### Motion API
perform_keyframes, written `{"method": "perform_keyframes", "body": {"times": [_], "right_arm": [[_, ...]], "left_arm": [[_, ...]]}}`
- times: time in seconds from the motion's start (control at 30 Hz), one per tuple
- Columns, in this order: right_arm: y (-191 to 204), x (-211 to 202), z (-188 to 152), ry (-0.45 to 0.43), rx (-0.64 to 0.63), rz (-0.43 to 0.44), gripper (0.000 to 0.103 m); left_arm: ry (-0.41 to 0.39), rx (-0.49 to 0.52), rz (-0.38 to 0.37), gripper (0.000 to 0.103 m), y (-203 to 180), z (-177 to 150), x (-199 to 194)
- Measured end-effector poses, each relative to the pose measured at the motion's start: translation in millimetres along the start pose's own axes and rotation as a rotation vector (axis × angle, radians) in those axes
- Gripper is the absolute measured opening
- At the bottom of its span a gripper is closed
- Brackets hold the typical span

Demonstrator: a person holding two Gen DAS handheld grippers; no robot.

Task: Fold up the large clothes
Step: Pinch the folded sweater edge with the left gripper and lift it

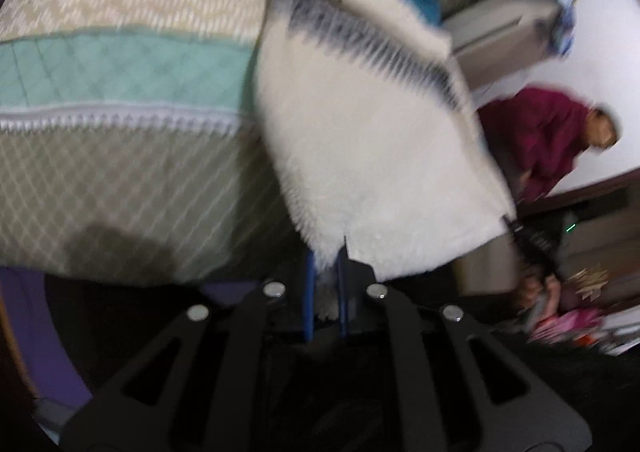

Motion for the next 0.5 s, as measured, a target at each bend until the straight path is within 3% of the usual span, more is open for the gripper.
{"method": "perform_keyframes", "body": {"times": [0.13, 0.23, 0.27, 0.33, 0.37, 0.4, 0.43, 0.47, 0.5], "right_arm": [[26, 2, 62, -0.073, 0.017, 0.078, 0.012], [48, 34, 125, -0.094, 0.006, 0.079, 0.012], [51, 47, 143, -0.094, 0.017, 0.064, 0.012], [49, 84, 187, -0.116, 0.059, 0.044, 0.016], [47, 104, 204, -0.123, 0.098, 0.026, 0.024], [38, 125, 217, -0.106, 0.172, 0.007, 0.026], [31, 137, 222, -0.088, 0.239, 0.027, 0.026], [25, 144, 226, -0.083, 0.323, 0.089, 0.027], [19, 143, 226, -0.091, 0.357, 0.118, 0.032]], "left_arm": [[-0.111, -0.053, -0.105, 0.008, -23, 56, -16], [-0.167, -0.086, -0.107, 0.009, -27, 109, -14], [-0.197, -0.088, -0.056, 0.009, -22, 136, -7], [-0.226, -0.104, 0.076, 0.021, 0, 177, 10], [-0.227, -0.106, 0.148, 0.028, 11, 190, 17], [-0.231, -0.130, 0.273, 0.028, 32, 203, 24], [-0.229, -0.172, 0.350, 0.028, 48, 210, 27], [-0.226, -0.209, 0.358, 0.028, 55, 211, 28], [-0.235, -0.259, 0.290, 0.028, 57, 209, 29]]}}
Point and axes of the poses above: each gripper's, at about its wrist camera, not at the fingertips, and x roughly the way its jaws point, y to its left, z to its top, the point moved 9 cm from there along x, roughly the way its jaws point, and after that the axes turned 12 degrees about -z, right-handed, at the moved point
